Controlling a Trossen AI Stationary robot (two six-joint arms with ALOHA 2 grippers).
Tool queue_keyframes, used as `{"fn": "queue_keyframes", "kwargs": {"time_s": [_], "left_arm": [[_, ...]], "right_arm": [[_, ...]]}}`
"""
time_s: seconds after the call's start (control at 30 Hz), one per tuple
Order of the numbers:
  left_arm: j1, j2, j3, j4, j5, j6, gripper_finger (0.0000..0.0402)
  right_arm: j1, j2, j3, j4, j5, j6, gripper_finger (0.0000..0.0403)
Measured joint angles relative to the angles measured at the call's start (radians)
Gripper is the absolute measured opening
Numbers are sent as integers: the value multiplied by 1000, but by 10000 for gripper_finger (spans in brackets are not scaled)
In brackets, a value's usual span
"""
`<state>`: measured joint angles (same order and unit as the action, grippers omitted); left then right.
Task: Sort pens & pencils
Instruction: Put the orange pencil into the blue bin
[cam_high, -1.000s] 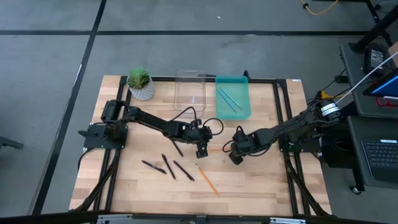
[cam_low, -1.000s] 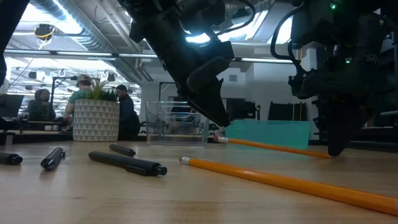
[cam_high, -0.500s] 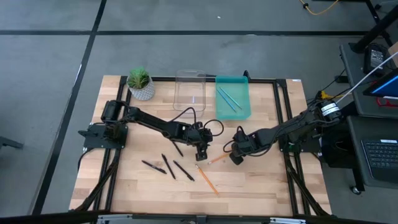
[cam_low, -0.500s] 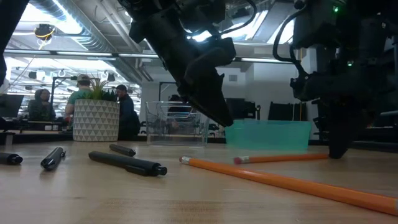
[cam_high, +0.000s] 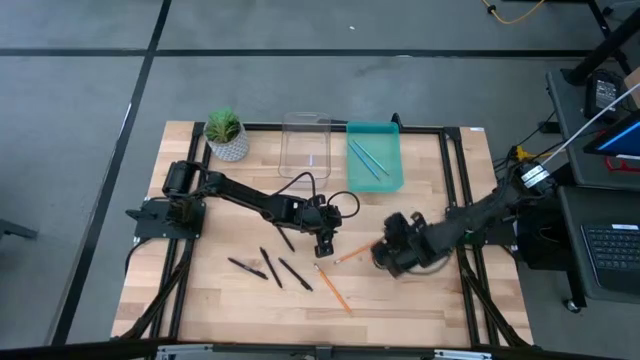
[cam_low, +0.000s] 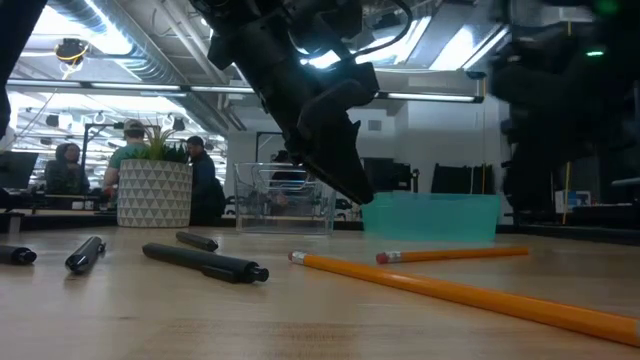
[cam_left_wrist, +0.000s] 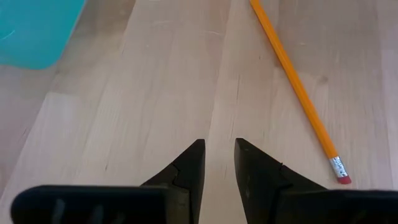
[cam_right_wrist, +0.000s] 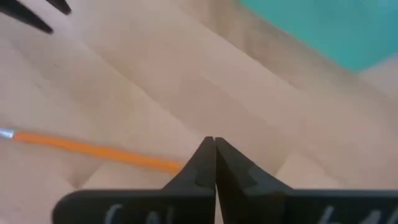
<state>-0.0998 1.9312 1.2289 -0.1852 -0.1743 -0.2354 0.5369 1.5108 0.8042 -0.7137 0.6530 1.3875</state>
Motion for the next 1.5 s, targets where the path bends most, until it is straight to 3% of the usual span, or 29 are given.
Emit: {"fn": "queue_keyframes", "kwargs": {"time_s": [0.13, 0.3, 0.6, 0.83, 1.5], "left_arm": [[0, 0, 0, 2, 0, 0, 80], [-3, 0, 0, 11, -1, -2, 80], [-7, 0, 0, 19, -12, -10, 80], [-8, 0, 0, 17, -19, -9, 80], [-8, 0, 0, 18, -24, -18, 80]], "right_arm": [[78, 18, -79, 130, 72, 128, 0], [122, 79, -150, 265, 260, 104, 0], [208, 238, -191, 389, 423, 106, 0], [213, 343, -190, 374, 454, 257, 0], [212, 431, -188, 455, 508, 262, 0]]}}
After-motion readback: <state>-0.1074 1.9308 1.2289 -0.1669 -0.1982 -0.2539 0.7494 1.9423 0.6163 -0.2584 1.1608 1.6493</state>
